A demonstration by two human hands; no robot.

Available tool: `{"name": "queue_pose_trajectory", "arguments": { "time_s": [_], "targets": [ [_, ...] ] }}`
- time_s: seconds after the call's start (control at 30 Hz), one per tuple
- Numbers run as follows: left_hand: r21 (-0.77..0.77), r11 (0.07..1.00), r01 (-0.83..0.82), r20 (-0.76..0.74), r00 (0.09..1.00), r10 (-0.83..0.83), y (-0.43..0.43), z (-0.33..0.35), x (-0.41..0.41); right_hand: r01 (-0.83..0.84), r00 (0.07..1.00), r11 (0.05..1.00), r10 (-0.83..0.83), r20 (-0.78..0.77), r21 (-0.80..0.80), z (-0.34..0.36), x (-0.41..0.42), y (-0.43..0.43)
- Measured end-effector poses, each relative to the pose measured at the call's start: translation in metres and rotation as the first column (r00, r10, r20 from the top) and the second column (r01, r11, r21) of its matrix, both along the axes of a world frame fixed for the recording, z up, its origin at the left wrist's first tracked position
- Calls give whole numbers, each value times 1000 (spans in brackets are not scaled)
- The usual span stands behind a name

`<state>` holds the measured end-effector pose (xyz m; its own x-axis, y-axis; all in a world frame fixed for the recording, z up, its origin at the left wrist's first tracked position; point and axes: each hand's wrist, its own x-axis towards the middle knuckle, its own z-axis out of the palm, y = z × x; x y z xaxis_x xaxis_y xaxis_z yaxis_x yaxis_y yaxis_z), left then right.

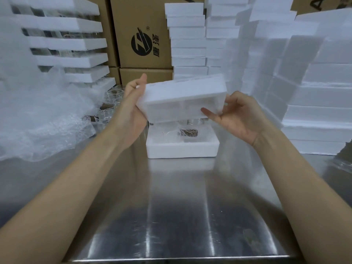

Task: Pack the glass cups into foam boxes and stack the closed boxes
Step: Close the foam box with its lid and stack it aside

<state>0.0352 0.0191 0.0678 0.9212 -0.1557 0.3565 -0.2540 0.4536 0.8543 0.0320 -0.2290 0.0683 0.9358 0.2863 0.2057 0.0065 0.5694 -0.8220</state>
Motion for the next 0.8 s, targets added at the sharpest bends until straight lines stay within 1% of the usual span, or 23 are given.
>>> {"name": "queue_pose_trajectory", "arguments": {
  "time_s": [0.07, 0.17, 0.23, 0.3, 0.37, 0.43, 0.53, 0.6, 0.67, 0.73, 0.8],
  "targets": [
    [67, 997, -38, 29, 999, 36, -3, -2, -5, 19, 1000, 999, -18, -24, 41, -1, 3, 2],
    [161, 983, -92, 69, 994, 81, -8, -9, -6, 78, 996, 997, -78, -42, -7, -5, 9, 4],
    [196, 974, -114, 52, 993, 105, -7, -15, -1, 152, 985, 988, -153, -86, -16, -10, 14, 4],
    [264, 957, -123, 13, 992, 124, -8, -19, 2, 195, 973, 980, -198, -119, -36, -13, 14, 5],
    [343, 925, -166, 8, 985, 174, -9, -23, 1, 189, 972, 977, -200, -120, -95, -17, 14, 7],
    [386, 901, -197, -6, 976, 216, -10, -25, 1, 175, 975, 965, -197, -101, -193, -21, 12, 11],
    [390, 902, -185, -79, 969, 233, -11, -29, 3, 180, 976, 947, -205, -70, -268, -21, 10, 12],
    [402, 902, -154, -128, 967, 222, -11, -27, 3, 208, 973, 924, -228, -25, -320, -21, 10, 13],
    [415, 900, -135, -165, 961, 221, -11, -24, 2, 247, 967, 877, -247, 54, -413, -23, 11, 14],
    [410, 906, -105, -200, 959, 202, -10, -23, 1, 314, 949, 785, -245, 198, -533, -28, 11, 12],
    [412, 906, -94, -215, 957, 197, -11, -22, 1, 398, 908, 648, -175, 382, -649, -29, 8, 8]
  ]
}}
